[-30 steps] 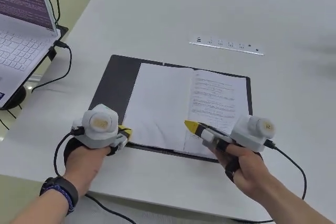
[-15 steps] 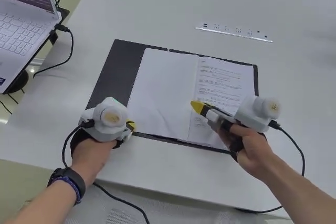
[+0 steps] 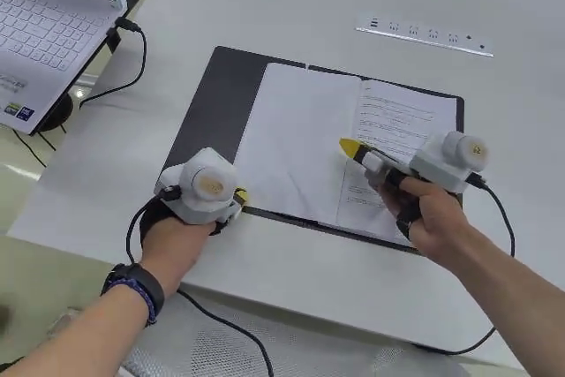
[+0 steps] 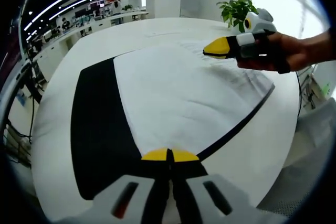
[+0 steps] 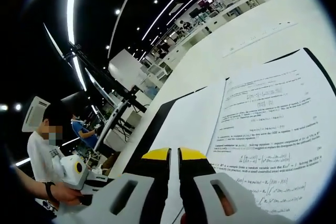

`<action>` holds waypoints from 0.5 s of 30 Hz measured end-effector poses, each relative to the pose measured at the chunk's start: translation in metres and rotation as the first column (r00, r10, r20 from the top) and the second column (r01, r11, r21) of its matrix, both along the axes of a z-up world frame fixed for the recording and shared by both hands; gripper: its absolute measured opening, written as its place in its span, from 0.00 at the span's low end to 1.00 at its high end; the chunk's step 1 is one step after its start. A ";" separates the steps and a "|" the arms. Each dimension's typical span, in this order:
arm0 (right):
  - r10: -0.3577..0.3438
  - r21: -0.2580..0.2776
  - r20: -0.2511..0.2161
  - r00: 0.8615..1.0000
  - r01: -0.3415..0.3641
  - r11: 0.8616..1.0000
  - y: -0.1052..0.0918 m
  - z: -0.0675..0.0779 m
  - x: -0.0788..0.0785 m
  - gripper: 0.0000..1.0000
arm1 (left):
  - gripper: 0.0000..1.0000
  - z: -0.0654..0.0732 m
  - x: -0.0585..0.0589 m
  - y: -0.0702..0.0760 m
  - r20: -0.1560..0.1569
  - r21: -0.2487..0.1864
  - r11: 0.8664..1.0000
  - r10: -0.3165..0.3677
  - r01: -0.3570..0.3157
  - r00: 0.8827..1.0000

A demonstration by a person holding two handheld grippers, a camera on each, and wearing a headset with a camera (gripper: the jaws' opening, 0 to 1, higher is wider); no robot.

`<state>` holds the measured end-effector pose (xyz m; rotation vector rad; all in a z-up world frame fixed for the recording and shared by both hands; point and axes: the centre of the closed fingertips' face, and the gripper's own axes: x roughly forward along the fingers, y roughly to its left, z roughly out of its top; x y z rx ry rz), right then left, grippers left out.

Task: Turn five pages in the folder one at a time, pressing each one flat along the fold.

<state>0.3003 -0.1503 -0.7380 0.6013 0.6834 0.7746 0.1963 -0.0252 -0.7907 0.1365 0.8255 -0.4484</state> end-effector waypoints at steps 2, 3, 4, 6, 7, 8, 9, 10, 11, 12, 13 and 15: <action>0.003 -0.004 0.003 1.000 -0.003 1.000 0.002 0.001 0.004 0.01 | 0.00 0.000 0.000 0.000 -0.003 -0.006 1.000 0.006 -0.006 1.000; 0.002 -0.004 0.003 1.000 -0.002 1.000 0.002 0.002 0.006 0.00 | 0.00 0.000 0.001 -0.001 -0.004 -0.008 1.000 0.010 -0.010 1.000; 0.001 -0.004 0.004 1.000 -0.001 1.000 0.001 0.002 0.008 0.00 | 0.00 0.000 0.001 -0.001 -0.004 -0.009 1.000 0.012 -0.012 1.000; -0.012 -0.004 0.001 1.000 0.012 1.000 -0.001 0.000 0.014 0.00 | 0.00 0.000 0.002 -0.001 -0.005 -0.013 1.000 0.020 -0.020 1.000; -0.017 -0.002 -0.002 1.000 0.017 1.000 -0.002 0.000 0.016 0.00 | 0.00 0.000 0.001 0.000 -0.005 -0.014 1.000 0.022 -0.022 1.000; -0.026 0.001 -0.007 1.000 0.026 1.000 -0.004 -0.002 0.019 0.00 | 0.00 0.000 0.002 0.000 -0.005 -0.013 1.000 0.023 -0.023 1.000; -0.031 0.003 -0.009 0.999 0.031 1.000 -0.005 -0.002 0.020 0.00 | 0.00 0.000 0.002 0.000 -0.006 -0.013 1.000 0.022 -0.022 1.000; -0.035 0.005 -0.009 0.999 0.036 0.999 -0.006 -0.002 0.023 0.00 | 0.00 0.000 0.002 0.000 -0.007 -0.015 1.000 0.021 -0.021 1.000; -0.037 0.005 -0.008 0.999 0.037 0.999 -0.006 -0.002 0.024 0.00 | 0.00 0.000 0.002 0.000 -0.009 -0.019 1.000 0.022 -0.022 1.000; -0.039 0.005 -0.007 0.999 0.039 0.999 -0.006 -0.003 0.026 0.00 | 0.00 0.000 0.002 0.000 -0.009 -0.020 1.000 0.022 -0.022 1.000; -0.041 0.006 -0.007 0.999 0.041 0.999 -0.007 -0.003 0.027 0.00 | 0.00 0.000 0.002 0.000 -0.010 -0.020 1.000 0.019 -0.019 1.000; -0.048 0.011 -0.008 0.999 0.048 0.999 -0.007 -0.002 0.029 0.00 | 0.00 0.000 0.001 0.000 -0.009 -0.019 1.000 0.015 -0.015 1.000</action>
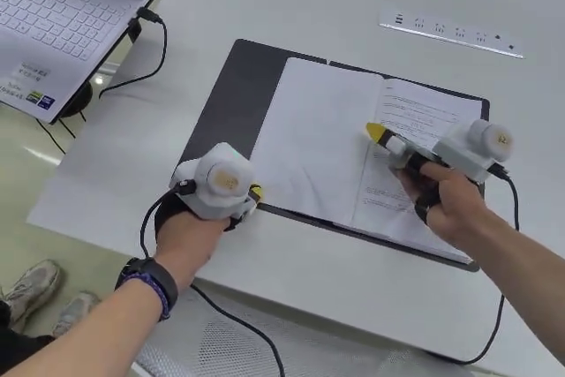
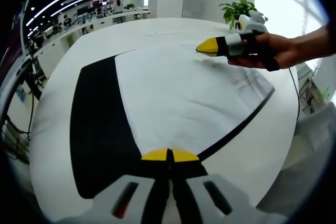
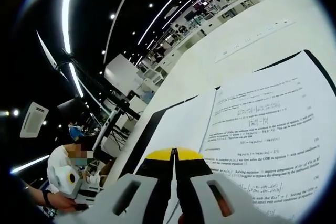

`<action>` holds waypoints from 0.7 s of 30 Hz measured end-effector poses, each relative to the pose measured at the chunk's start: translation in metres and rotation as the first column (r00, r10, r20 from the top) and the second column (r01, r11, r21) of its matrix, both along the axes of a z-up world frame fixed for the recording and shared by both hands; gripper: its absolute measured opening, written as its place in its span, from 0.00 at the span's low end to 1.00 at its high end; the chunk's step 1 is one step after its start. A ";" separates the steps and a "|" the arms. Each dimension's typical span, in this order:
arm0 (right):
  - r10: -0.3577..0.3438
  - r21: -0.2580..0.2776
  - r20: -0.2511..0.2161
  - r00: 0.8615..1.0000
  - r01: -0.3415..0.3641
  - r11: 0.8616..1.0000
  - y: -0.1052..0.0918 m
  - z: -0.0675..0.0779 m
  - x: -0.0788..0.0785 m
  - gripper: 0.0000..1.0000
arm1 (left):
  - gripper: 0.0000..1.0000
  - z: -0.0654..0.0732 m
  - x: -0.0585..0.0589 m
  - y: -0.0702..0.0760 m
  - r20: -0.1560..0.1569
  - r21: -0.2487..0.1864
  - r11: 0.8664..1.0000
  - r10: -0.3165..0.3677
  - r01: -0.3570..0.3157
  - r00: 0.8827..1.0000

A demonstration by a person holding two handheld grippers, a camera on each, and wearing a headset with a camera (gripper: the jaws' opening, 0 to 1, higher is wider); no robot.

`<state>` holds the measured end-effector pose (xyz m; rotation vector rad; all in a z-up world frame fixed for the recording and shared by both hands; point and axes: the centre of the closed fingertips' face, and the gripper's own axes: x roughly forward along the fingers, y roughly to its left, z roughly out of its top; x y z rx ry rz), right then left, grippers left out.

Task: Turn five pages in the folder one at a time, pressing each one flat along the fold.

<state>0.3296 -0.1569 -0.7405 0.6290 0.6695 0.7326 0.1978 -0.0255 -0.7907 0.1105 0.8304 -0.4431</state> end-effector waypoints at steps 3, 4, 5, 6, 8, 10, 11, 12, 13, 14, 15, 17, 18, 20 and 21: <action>-0.003 0.007 -0.003 1.000 0.003 1.000 0.002 -0.003 0.004 0.00 | 0.00 0.000 0.000 0.000 -0.001 -0.002 1.000 -0.003 0.003 1.000; 0.000 0.006 -0.003 1.000 0.000 1.000 0.003 -0.004 0.004 0.00 | 0.00 0.000 0.000 0.000 -0.002 -0.003 1.000 -0.002 0.002 1.000; 0.004 0.001 -0.007 1.000 -0.004 1.000 0.003 -0.008 0.004 0.00 | 0.00 -0.001 0.000 0.000 -0.002 -0.002 1.000 -0.003 0.003 1.000; 0.004 -0.005 -0.018 1.000 -0.004 1.000 0.002 -0.012 0.004 0.00 | 0.00 -0.001 0.000 0.000 -0.002 -0.001 1.000 -0.004 0.004 1.000; 0.009 -0.017 -0.032 0.999 -0.009 1.000 0.002 -0.019 0.002 0.00 | 0.00 -0.001 0.000 0.000 -0.002 0.001 1.000 -0.008 0.008 1.000; 0.013 -0.013 -0.028 1.000 -0.014 1.000 0.002 -0.017 0.000 0.00 | 0.00 -0.001 0.000 0.000 -0.003 -0.002 1.000 -0.008 0.008 1.000; 0.012 -0.008 -0.033 0.999 -0.013 1.000 0.002 -0.017 0.000 0.00 | 0.00 -0.001 0.000 0.000 -0.003 -0.002 1.000 -0.008 0.008 1.000; 0.014 -0.005 -0.033 0.999 -0.014 1.000 0.002 -0.017 0.001 0.00 | 0.00 -0.001 0.000 0.000 -0.002 -0.003 1.000 -0.008 0.008 1.000; 0.015 -0.004 -0.031 0.999 -0.015 1.000 0.002 -0.016 0.000 0.00 | 0.00 -0.001 0.000 0.000 -0.002 -0.004 1.000 -0.007 0.007 1.000; 0.015 -0.001 -0.030 0.999 -0.015 1.000 0.002 -0.015 0.000 0.00 | 0.00 -0.001 0.000 0.000 -0.001 -0.004 1.000 -0.006 0.006 1.000; 0.013 0.004 -0.032 0.999 -0.013 1.000 0.002 -0.014 0.000 0.00 | 0.00 -0.001 0.000 0.000 -0.001 -0.003 1.000 -0.006 0.006 1.000; 0.013 0.007 -0.027 1.000 -0.013 1.000 0.001 -0.015 0.002 0.00 | 0.00 -0.001 0.000 0.000 -0.004 -0.003 1.000 -0.007 0.007 1.000; 0.014 0.006 -0.025 1.000 -0.014 1.000 0.001 -0.015 0.002 0.00 | 0.00 -0.001 0.000 0.000 -0.005 -0.003 1.000 -0.008 0.008 1.000; 0.014 0.010 -0.022 1.000 -0.013 1.000 0.001 -0.016 0.005 0.00 | 0.00 -0.001 0.001 0.000 -0.007 -0.004 1.000 -0.010 0.010 1.000; 0.013 0.015 -0.021 1.000 -0.012 1.000 0.001 -0.017 0.007 0.00 | 0.00 -0.001 0.001 0.000 -0.007 -0.004 1.000 -0.010 0.010 1.000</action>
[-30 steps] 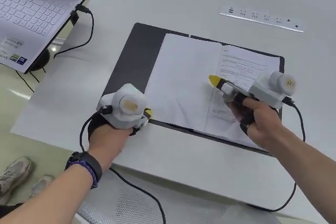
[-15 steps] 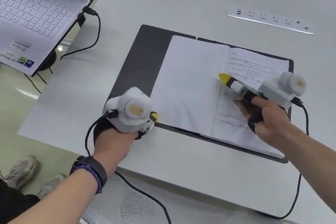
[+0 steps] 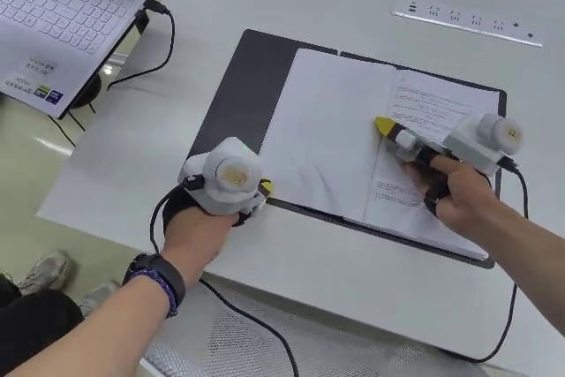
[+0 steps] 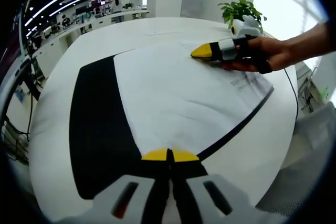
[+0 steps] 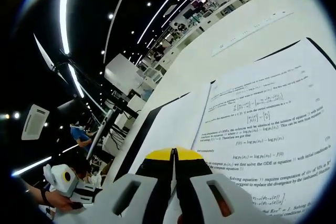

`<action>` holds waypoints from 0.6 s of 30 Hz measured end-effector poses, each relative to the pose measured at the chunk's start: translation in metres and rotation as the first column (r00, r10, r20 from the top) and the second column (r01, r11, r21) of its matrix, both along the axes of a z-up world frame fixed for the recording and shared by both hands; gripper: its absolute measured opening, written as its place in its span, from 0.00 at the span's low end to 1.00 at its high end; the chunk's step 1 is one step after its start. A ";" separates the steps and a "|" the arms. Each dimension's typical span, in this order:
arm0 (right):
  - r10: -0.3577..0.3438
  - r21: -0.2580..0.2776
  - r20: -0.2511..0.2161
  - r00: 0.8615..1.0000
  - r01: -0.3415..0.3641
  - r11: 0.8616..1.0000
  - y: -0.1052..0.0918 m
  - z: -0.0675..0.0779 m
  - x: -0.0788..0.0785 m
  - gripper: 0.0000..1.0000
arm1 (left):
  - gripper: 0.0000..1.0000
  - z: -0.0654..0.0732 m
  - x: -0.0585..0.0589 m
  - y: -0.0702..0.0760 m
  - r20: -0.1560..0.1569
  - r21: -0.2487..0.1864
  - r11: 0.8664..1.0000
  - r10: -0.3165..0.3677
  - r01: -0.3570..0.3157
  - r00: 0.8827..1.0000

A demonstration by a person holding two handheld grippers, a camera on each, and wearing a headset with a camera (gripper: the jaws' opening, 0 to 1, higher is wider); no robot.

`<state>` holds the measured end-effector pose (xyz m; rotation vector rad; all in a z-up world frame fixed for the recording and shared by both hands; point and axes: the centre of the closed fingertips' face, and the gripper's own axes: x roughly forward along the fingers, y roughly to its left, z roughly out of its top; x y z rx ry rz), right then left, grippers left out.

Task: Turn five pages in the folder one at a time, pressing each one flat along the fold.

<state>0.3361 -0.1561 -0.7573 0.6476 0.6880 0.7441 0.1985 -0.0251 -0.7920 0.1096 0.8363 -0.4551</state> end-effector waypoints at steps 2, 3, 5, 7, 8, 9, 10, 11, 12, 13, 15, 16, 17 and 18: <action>-0.006 0.009 0.001 1.000 0.006 1.000 0.001 0.001 0.003 0.00 | 0.00 0.000 0.000 0.000 0.001 0.000 1.000 -0.001 0.001 1.000; -0.007 0.018 0.000 1.000 0.007 1.000 0.001 0.001 0.004 0.00 | 0.00 0.000 0.000 0.000 0.000 0.000 1.000 -0.001 0.001 1.000; -0.011 0.023 0.000 1.000 0.011 1.000 -0.001 -0.004 0.013 0.00 | 0.00 0.000 0.000 0.000 0.000 -0.001 1.000 0.001 -0.001 1.000; -0.019 0.027 0.001 1.000 0.019 0.999 0.001 -0.002 0.014 0.00 | 0.00 0.000 0.000 0.001 -0.001 -0.002 1.000 -0.001 0.001 1.000; -0.023 0.030 0.001 1.000 0.023 0.999 0.001 -0.001 0.014 0.00 | 0.00 0.000 0.000 0.001 -0.001 -0.001 1.000 -0.003 0.003 1.000; -0.029 0.036 0.001 1.000 0.029 0.999 0.002 0.000 0.015 0.00 | 0.00 0.000 0.000 0.001 -0.002 -0.001 1.000 -0.005 0.005 1.000; -0.034 0.041 -0.002 0.999 0.034 0.999 0.003 0.000 0.016 0.00 | 0.00 0.000 0.000 0.001 -0.002 0.000 1.000 -0.007 0.007 1.000; -0.039 0.048 -0.003 0.999 0.039 0.998 0.003 0.001 0.017 0.00 | 0.00 0.000 0.000 0.001 -0.002 0.001 1.000 -0.011 0.011 1.000; -0.043 0.051 -0.004 0.999 0.043 0.998 0.002 -0.003 0.022 0.00 | 0.00 0.000 0.000 0.001 -0.003 0.001 1.000 -0.012 0.012 1.000; -0.051 0.054 -0.005 0.999 0.051 0.997 0.001 -0.004 0.024 0.00 | 0.00 0.000 -0.001 0.001 -0.003 0.002 1.000 -0.015 0.015 1.000; -0.067 0.053 0.000 0.998 0.067 0.996 0.002 -0.003 0.027 0.00 | 0.00 0.000 -0.001 0.001 -0.002 0.004 1.000 -0.016 0.016 1.000; -0.075 0.054 0.001 0.997 0.075 0.996 0.001 -0.005 0.031 0.00 | 0.00 0.000 -0.001 0.001 -0.001 0.004 1.000 -0.016 0.016 1.000; -0.079 0.054 0.000 0.997 0.079 0.995 0.001 -0.006 0.032 0.00 | 0.00 0.000 -0.001 0.001 -0.001 0.005 1.000 -0.016 0.016 1.000; -0.095 0.060 -0.003 0.996 0.095 0.994 0.002 -0.005 0.034 0.00 | 0.00 0.000 -0.001 0.000 -0.001 0.008 1.000 -0.018 0.018 1.000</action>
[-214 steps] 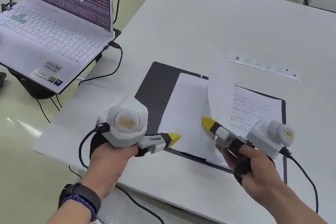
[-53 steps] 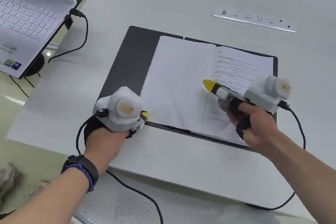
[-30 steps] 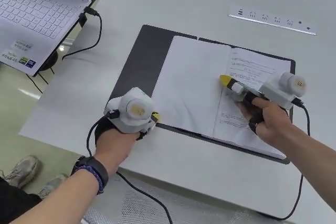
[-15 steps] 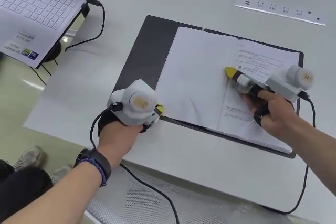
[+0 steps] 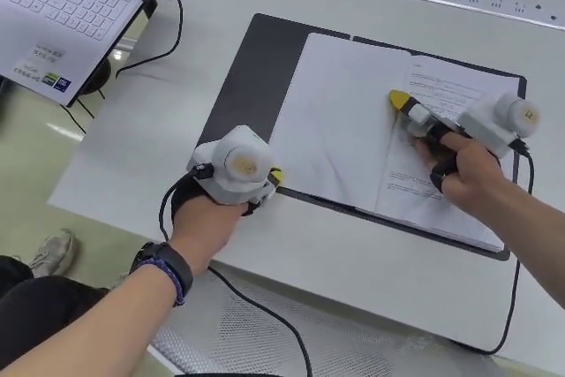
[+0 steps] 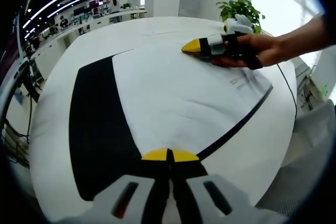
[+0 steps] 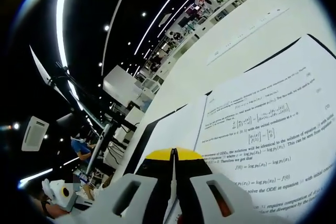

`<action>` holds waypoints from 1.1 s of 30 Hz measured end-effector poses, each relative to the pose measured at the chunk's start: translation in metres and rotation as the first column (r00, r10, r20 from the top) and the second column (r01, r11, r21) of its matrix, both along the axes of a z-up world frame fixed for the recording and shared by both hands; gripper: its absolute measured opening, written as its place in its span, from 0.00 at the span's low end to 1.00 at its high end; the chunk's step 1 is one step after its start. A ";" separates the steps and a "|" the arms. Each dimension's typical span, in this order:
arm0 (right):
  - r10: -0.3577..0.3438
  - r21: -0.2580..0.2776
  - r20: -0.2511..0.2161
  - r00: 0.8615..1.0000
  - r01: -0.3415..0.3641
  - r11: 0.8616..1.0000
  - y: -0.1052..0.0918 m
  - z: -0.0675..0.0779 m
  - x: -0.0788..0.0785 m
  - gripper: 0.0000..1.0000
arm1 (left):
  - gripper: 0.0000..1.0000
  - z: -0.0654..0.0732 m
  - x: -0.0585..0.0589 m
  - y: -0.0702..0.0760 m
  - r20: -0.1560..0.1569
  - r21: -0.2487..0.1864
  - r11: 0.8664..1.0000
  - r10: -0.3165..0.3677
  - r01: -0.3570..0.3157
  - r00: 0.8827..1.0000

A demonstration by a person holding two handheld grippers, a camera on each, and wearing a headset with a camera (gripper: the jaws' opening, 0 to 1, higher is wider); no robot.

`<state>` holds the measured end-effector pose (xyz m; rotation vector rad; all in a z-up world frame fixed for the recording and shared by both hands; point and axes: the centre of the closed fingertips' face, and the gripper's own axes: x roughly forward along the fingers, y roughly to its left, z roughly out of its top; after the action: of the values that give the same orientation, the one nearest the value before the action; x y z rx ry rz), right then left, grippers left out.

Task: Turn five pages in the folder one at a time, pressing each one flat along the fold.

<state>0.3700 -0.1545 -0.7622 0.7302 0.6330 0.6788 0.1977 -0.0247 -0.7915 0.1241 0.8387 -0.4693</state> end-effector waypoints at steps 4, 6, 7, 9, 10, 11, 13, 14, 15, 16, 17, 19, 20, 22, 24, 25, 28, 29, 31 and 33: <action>-0.058 0.023 -0.011 0.998 0.058 0.998 -0.002 -0.001 0.013 0.00 | 0.00 0.000 0.000 0.000 -0.001 0.004 1.000 -0.007 0.007 1.000; -0.098 0.033 -0.016 0.995 0.098 0.995 -0.005 0.000 0.022 0.00 | 0.00 0.000 0.000 0.000 -0.001 0.007 1.000 -0.015 0.015 1.000; -0.109 0.038 -0.019 0.994 0.110 0.993 -0.006 0.000 0.024 0.00 | 0.00 0.000 0.000 0.000 -0.001 0.007 1.000 -0.016 0.016 1.000; -0.130 0.046 -0.023 0.991 0.131 0.990 -0.010 -0.008 0.037 0.00 | 0.00 0.000 0.000 0.000 -0.003 0.004 1.000 -0.018 0.018 1.000; -0.137 0.047 -0.022 0.990 0.138 0.989 -0.008 -0.006 0.037 0.00 | 0.00 0.000 0.000 0.000 -0.002 0.003 1.000 -0.017 0.017 1.000; -0.139 0.046 -0.022 0.990 0.140 0.989 -0.008 -0.006 0.040 0.00 | 0.00 0.000 0.000 0.000 -0.002 0.003 1.000 -0.016 0.016 1.000; -0.145 0.041 -0.020 0.989 0.146 0.988 -0.007 -0.007 0.047 0.00 | 0.00 0.000 0.001 -0.001 0.000 0.005 1.000 -0.013 0.013 1.000; -0.149 0.041 -0.020 0.989 0.150 0.988 -0.006 -0.006 0.050 0.00 | 0.00 0.001 0.001 -0.001 0.001 0.006 1.000 -0.012 0.012 1.000; -0.155 0.042 -0.022 0.988 0.156 0.987 -0.007 -0.006 0.053 0.00 | 0.00 0.000 0.001 -0.001 0.002 0.006 1.000 -0.012 0.012 1.000; -0.167 0.048 -0.026 0.986 0.168 0.985 -0.007 -0.006 0.057 0.00 | 0.00 0.000 0.001 -0.001 0.002 0.006 1.000 -0.012 0.012 1.000; -0.171 0.049 -0.026 0.985 0.172 0.984 -0.008 -0.006 0.059 0.00 | 0.00 0.000 0.001 -0.002 0.003 0.006 1.000 -0.013 0.013 1.000; -0.179 0.045 -0.025 0.984 0.180 0.983 -0.007 -0.007 0.066 0.00 | 0.00 0.000 0.001 -0.002 0.003 0.005 1.000 -0.014 0.014 1.000; -0.179 0.039 -0.020 0.984 0.179 0.983 -0.006 -0.006 0.069 0.00 | 0.00 0.000 0.001 -0.002 0.003 0.005 1.000 -0.016 0.016 1.000; -0.170 0.026 -0.018 0.985 0.171 0.985 -0.005 -0.008 0.077 0.00 | 0.00 0.000 0.001 -0.002 0.004 0.006 1.000 -0.018 0.018 1.000; -0.162 0.009 -0.014 0.987 0.162 0.987 -0.005 -0.012 0.088 0.00 | 0.00 -0.001 0.001 -0.003 0.005 0.006 1.000 -0.019 0.019 1.000; -0.175 0.016 -0.021 0.984 0.175 0.984 -0.007 -0.014 0.095 0.00 | 0.00 -0.001 0.002 -0.003 0.006 0.005 1.000 -0.019 0.019 1.000; -0.224 0.051 -0.048 0.973 0.227 0.973 -0.012 -0.018 0.109 0.00 | 0.00 -0.001 0.002 -0.003 0.008 0.003 1.000 -0.019 0.019 1.000; -0.228 0.052 -0.048 0.972 0.230 0.972 -0.013 -0.019 0.111 0.00 | 0.00 -0.001 0.002 -0.003 0.008 0.002 1.000 -0.018 0.018 1.000; -0.229 0.050 -0.044 0.972 0.232 0.972 -0.013 -0.020 0.114 0.00 | 0.00 -0.001 0.002 -0.003 0.008 0.002 1.000 -0.018 0.018 1.000; -0.233 0.053 -0.046 0.971 0.235 0.970 -0.012 -0.019 0.113 0.00 | 0.00 -0.001 0.002 -0.003 0.009 0.002 1.000 -0.019 0.019 1.000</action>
<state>0.4828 -0.1668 -0.7812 0.8592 0.5536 0.4673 0.2000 -0.0275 -0.7923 0.1360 0.8301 -0.4850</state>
